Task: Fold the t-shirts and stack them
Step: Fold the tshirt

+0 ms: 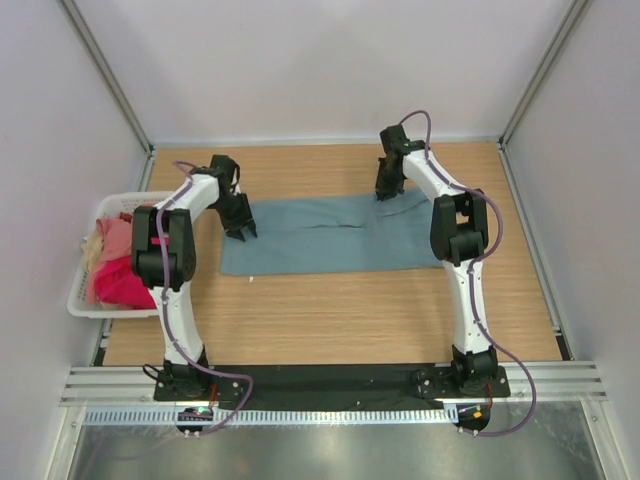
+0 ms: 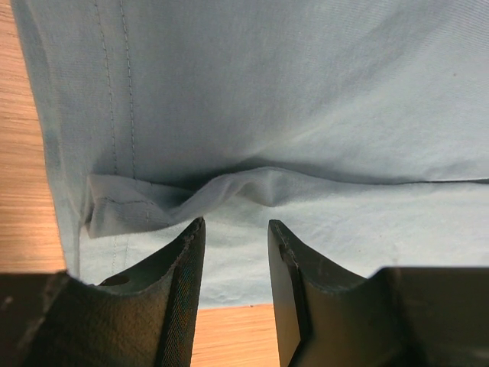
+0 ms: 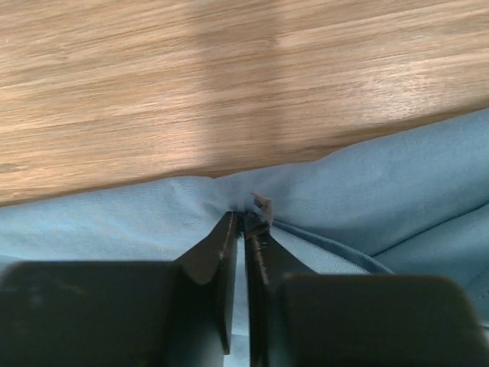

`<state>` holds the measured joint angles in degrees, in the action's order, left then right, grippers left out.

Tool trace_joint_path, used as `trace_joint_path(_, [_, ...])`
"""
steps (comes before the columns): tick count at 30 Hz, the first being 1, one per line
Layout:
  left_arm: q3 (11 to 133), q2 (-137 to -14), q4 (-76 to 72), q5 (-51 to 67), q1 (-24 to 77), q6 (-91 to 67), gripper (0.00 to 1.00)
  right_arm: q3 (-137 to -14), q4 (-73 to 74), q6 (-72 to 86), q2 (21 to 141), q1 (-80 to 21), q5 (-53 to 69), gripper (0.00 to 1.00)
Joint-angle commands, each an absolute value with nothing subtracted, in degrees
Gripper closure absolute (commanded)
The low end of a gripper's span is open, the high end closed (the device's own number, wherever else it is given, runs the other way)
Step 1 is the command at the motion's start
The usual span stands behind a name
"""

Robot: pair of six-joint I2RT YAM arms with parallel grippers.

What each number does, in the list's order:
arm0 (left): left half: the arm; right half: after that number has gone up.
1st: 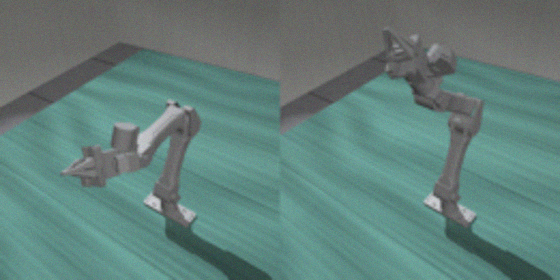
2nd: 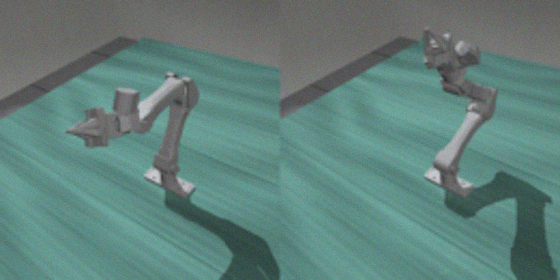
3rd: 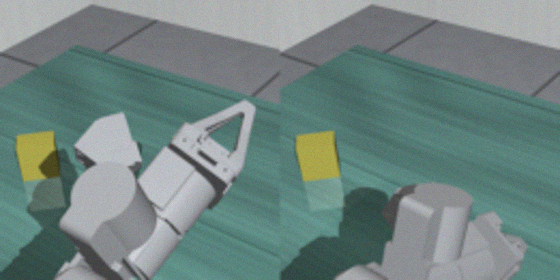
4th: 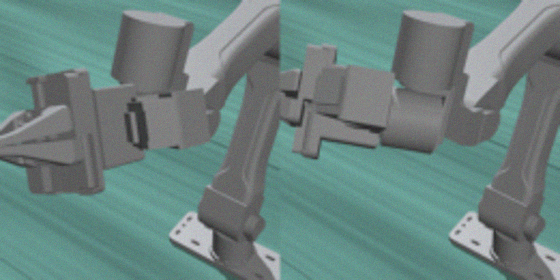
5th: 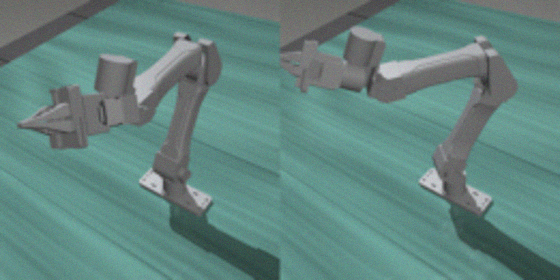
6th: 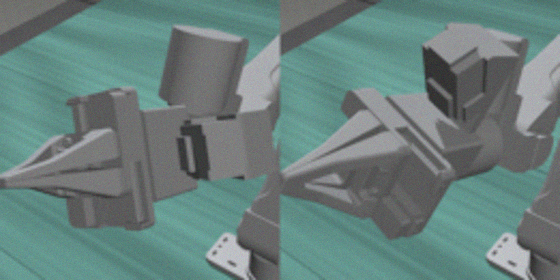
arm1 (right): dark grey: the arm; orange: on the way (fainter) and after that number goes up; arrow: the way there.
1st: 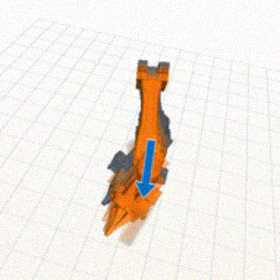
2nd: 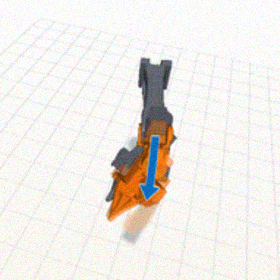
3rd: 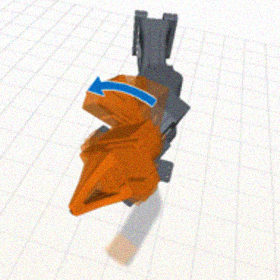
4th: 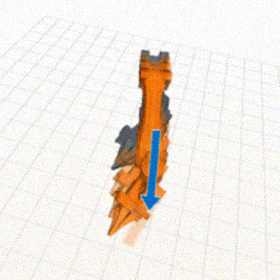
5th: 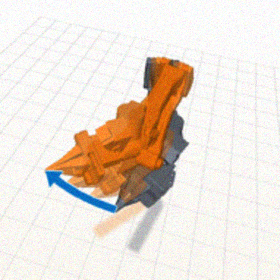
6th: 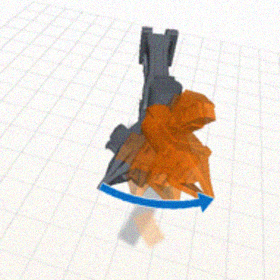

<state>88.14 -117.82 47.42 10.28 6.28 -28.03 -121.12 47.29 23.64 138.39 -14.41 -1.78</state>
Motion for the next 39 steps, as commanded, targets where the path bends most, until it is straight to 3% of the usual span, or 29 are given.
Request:
trace_joint_path(1, [88.8,-114.0,47.1,11.6,6.0,-27.4,0.60,-123.9,47.2,22.6,138.0,-14.9,-2.6,0.88])
trace_joint_path(2, [88.7,-113.9,47.1,11.5,6.0,-27.5,0.60,-124.1,47.5,22.6,137.8,-14.9,-2.5,0.97])
trace_joint_path(3, [88.7,-113.7,47.2,11.5,6.0,-27.4,0.60,-125.0,47.5,22.6,137.8,-15.0,-2.4,0.99])
trace_joint_path(19, [85.9,-112.3,45.7,11.3,6.0,-28.4,0.60,-125.2,48.2,24.1,135.4,-17.0,4.3,0.98])
trace_joint_path(24, [85.9,-112.1,45.8,11.1,5.9,-28.3,0.60,-126.6,48.8,23.5,136.8,-16.8,4.3,0.89])
trace_joint_path(25, [85.9,-112.1,45.8,11.1,5.9,-28.3,0.60,-126.8,49.1,23.2,137.0,-16.9,4.3,0.82])
trace_joint_path(27, [85.9,-112.0,45.9,11.1,5.9,-28.4,0.60,-126.9,49.0,22.9,136.8,-16.8,4.4,0.82])
trace_joint_path(29, [86.0,-112.0,45.8,11.1,5.9,-28.4,0.60,-127.1,49.0,22.4,136.8,-16.8,4.5,0.83])
trace_joint_path(31, [86.5,-112.1,46.1,11.1,5.9,-28.3,0.60,-126.9,48.3,22.2,136.6,-16.8,5.4,0.99])
trace_joint_path(39, [87.3,-112.6,46.3,11.2,5.9,-28.1,0.60,-127.2,47.2,23.0,136.4,-16.9,7.2,0.99])
